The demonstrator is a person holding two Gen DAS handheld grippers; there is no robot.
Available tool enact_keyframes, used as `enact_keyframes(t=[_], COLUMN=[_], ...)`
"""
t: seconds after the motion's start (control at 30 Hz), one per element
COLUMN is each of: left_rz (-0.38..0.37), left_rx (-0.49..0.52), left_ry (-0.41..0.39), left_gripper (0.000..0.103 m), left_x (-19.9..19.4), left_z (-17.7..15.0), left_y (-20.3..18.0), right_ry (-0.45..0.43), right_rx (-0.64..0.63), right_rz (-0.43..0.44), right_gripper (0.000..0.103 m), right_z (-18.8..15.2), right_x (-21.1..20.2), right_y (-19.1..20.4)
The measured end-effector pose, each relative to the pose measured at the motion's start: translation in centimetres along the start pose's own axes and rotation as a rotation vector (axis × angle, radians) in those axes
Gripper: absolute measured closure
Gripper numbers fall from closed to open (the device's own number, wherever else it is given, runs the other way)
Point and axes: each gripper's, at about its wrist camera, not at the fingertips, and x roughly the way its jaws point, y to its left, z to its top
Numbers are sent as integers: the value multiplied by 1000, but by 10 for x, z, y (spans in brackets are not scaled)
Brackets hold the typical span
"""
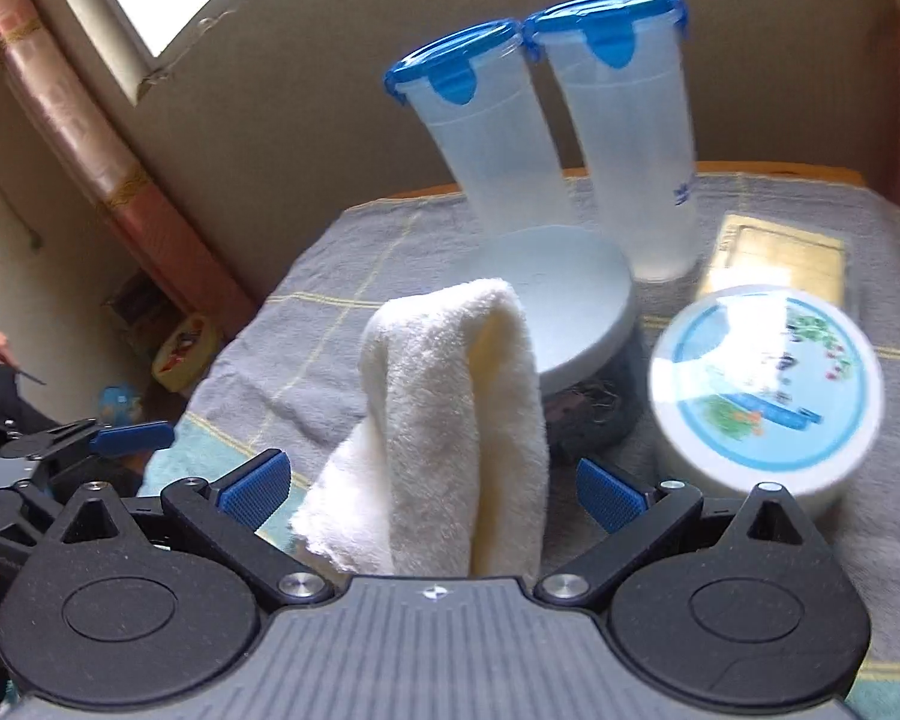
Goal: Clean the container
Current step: 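Move the right tool to the white cloth and close on its edge, then lift the white cloth off the jar with the right tool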
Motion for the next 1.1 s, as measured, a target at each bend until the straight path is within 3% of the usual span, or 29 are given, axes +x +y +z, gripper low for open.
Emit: enact_keyframes(t=[0.3,0.5,0.7,0.9,0.97,1.1], left_rz=[-13,-34,-33,-34,-33,-31], left_rx=[-1,3,4,-2,-2,-10], left_ry=[25,38,38,44,44,43], left_gripper=[0,0,0,0,0,0], left_x=[20,30,32,35,36,37], left_z=[4,6,8,6,6,6], left_y=[1,0,1,4,5,7], right_ry=[86,67,106,96,94,82], right_rx=[-6,16,25,80,70,53], right_rz=[107,151,185,167,139,105], right_gripper=[0,0,1,21,23,37], right_z=[5,10,13,13,10,7], right_x=[11,12,21,24,24,22], right_y=[-8,-12,-10,-17,-16,-15])
